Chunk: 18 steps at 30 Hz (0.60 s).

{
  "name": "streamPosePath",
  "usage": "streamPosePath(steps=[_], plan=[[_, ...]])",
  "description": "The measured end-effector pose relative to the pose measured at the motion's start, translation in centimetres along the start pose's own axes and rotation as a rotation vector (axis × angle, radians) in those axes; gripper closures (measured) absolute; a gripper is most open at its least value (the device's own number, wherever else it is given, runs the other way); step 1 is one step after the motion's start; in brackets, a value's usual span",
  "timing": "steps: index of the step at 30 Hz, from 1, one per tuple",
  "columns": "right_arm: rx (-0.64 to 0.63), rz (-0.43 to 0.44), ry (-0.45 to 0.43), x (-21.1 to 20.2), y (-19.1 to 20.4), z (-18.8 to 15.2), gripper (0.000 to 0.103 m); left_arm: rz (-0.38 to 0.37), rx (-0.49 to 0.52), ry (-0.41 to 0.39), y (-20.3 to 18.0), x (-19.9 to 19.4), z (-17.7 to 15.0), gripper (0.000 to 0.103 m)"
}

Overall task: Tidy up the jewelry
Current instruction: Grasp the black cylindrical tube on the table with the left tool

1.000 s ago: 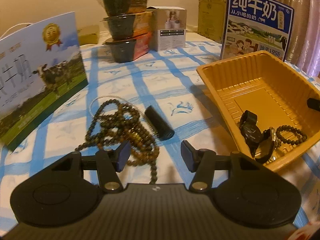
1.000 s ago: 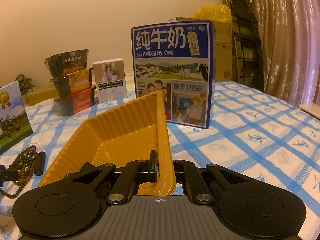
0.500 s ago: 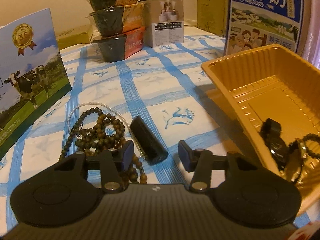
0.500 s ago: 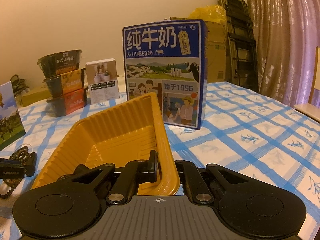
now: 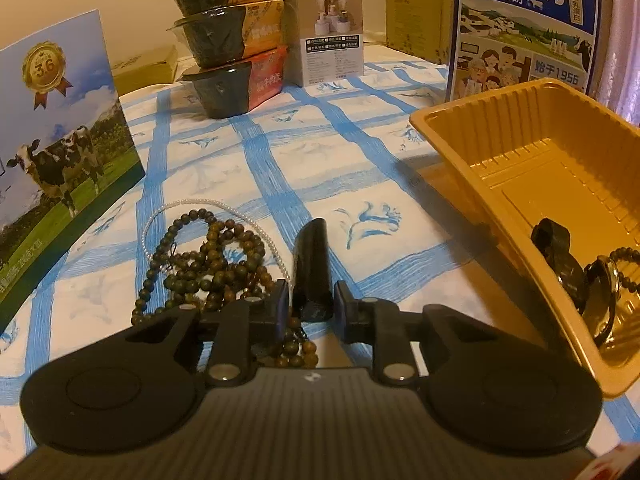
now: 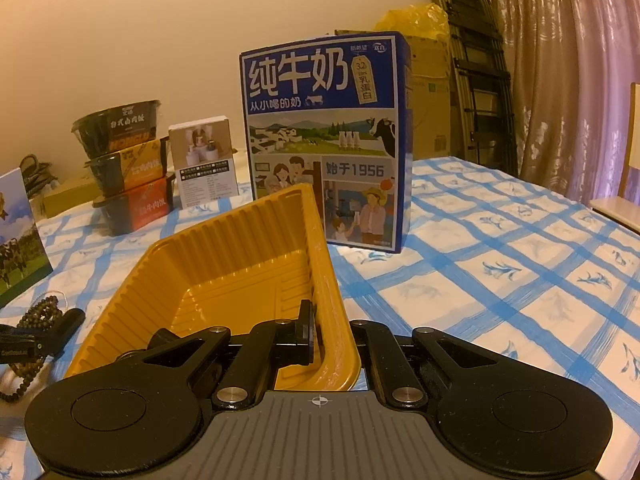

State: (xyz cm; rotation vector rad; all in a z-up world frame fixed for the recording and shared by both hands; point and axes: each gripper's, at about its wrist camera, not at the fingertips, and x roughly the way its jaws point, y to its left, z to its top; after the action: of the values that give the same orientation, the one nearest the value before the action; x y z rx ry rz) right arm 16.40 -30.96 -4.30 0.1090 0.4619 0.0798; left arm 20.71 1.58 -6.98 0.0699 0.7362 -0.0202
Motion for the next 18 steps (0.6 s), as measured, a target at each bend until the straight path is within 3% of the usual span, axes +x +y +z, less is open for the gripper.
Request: streamPosePath(steps=[7,10,18], plan=[[-0.001,-0.001,0.001,0.1,0.0,0.0,0.097,0.014,0.023,0.012,-0.3,1.8,0.8,0.076],[0.0,0.0,0.001,0.1,0.0,0.0,0.097,0.008,0.032,0.022,-0.3,2.2,0.9,0.082],[0.0,0.0,0.001,0.1,0.0,0.0,0.097,-0.013,0.012,0.001,-0.4,0.5,0.7,0.082]])
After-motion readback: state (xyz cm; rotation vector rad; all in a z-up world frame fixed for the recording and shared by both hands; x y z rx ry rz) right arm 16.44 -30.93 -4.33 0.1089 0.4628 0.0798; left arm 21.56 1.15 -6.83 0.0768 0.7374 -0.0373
